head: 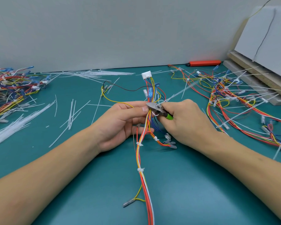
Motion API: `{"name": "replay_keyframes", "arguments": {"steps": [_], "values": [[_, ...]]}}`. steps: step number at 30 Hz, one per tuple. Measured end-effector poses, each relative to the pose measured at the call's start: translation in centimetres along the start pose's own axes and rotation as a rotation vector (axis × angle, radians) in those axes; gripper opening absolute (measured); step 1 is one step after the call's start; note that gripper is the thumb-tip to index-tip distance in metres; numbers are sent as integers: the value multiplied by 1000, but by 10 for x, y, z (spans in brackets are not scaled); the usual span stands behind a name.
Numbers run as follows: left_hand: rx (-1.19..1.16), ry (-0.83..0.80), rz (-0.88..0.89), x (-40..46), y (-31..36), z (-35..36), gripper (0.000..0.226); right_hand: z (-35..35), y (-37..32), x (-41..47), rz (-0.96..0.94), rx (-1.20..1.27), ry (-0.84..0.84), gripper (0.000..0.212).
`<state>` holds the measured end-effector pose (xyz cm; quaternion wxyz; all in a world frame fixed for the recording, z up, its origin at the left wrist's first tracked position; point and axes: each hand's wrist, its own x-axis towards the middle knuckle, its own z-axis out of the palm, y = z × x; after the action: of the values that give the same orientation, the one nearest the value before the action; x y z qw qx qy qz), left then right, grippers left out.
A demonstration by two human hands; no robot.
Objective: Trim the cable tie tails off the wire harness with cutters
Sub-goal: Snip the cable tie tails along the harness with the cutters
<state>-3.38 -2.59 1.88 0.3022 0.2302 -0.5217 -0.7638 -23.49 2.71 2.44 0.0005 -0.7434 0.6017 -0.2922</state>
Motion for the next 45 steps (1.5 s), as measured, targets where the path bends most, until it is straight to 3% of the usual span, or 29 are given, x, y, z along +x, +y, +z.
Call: {"name": "replay_keyframes", "arguments": {"steps": [9, 18, 25, 31, 36, 42, 45], "values": [[-28, 25, 0, -1, 1, 2, 28, -3, 0, 3, -144, -20, 19, 12], [-26, 44, -7, 0, 1, 1, 31, -4, 0, 4, -110, 32, -3, 16], [16, 12, -4, -1, 0, 0, 29, 0, 1, 2, -6, 36, -14, 32], [2, 16, 5, -2, 1, 2, 28, -1, 2, 0, -55, 76, -6, 30], [-17, 34, 2, -1, 1, 2, 29, -1, 2, 3, -99, 25, 10, 10], [-23, 30, -8, -1, 1, 1, 29, -2, 2, 3, -84, 74, -17, 11], [-14, 18, -1, 0, 0, 0, 28, -1, 3, 2, -55, 80, -28, 22]]}}
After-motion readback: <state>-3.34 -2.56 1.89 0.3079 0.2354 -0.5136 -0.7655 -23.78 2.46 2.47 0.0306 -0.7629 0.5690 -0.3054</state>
